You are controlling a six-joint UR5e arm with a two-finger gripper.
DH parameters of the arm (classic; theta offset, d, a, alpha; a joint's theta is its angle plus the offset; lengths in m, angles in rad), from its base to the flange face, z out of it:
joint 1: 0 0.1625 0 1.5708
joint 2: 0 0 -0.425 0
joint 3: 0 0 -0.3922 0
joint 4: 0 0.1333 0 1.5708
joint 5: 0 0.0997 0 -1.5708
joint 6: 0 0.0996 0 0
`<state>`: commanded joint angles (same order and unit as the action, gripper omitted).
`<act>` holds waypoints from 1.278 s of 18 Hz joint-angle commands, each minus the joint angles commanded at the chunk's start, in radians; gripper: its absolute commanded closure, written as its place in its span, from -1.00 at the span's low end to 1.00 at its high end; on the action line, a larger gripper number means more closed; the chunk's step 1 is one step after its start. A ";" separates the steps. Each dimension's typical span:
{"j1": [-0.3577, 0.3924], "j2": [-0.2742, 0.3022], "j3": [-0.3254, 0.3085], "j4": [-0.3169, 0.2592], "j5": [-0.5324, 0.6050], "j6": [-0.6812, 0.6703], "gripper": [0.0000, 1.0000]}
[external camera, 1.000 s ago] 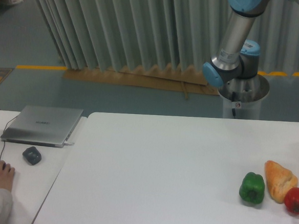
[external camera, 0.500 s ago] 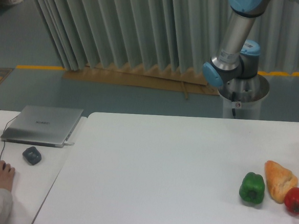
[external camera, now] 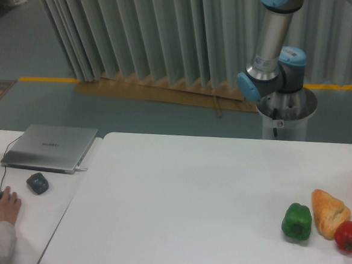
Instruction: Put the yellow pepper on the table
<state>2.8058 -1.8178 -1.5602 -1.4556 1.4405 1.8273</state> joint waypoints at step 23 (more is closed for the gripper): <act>-0.342 -0.077 -0.038 0.021 0.138 -0.399 0.26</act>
<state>2.4637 -1.8946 -1.5983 -1.4342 1.5785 1.4281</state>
